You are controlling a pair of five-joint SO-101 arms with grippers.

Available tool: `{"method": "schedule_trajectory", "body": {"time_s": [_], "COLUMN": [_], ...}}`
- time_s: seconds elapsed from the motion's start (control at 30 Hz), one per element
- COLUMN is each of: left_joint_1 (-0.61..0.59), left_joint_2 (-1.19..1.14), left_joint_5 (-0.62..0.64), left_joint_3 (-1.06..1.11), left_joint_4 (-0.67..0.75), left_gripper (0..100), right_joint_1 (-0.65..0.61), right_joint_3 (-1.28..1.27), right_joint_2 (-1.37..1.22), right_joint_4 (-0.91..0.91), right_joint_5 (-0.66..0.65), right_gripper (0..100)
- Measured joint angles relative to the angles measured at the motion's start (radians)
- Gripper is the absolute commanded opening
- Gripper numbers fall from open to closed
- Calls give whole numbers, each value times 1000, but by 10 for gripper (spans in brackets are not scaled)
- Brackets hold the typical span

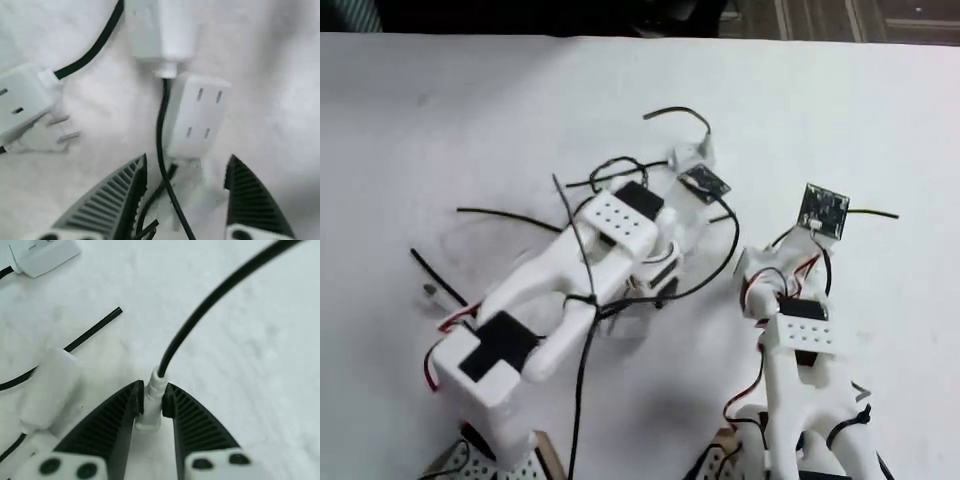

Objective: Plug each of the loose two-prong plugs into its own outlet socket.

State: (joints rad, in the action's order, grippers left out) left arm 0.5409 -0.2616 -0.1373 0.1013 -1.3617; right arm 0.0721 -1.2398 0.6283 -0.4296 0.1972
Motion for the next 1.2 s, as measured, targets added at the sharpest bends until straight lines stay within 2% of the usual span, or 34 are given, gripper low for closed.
{"method": "schedule_trajectory", "body": {"time_s": [0.17, 0.33, 0.53, 0.8, 0.97, 1.2], "left_joint_1": [0, -29, -213, -502, -617, -638], "left_joint_2": [63, 206, 485, 750, 769, 769], "left_joint_5": [0, -52, -121, -241, -288, -292], "left_joint_3": [68, 149, 333, 654, 778, 908], "left_joint_4": [0, -2, 3, 149, 252, 393], "left_gripper": [328, 328, 328, 330, 329, 329], "right_joint_1": [0, 0, -75, -255, -339, -430], "right_joint_3": [0, 0, 0, -37, -138, -175], "right_joint_2": [0, 12, 176, 393, 400, 330], "right_joint_4": [0, 0, -83, -186, -41, 110], "right_joint_5": [-91, -175, -319, -351, -351, -351], "right_gripper": [17, 17, 17, 17, 17, 17]}}
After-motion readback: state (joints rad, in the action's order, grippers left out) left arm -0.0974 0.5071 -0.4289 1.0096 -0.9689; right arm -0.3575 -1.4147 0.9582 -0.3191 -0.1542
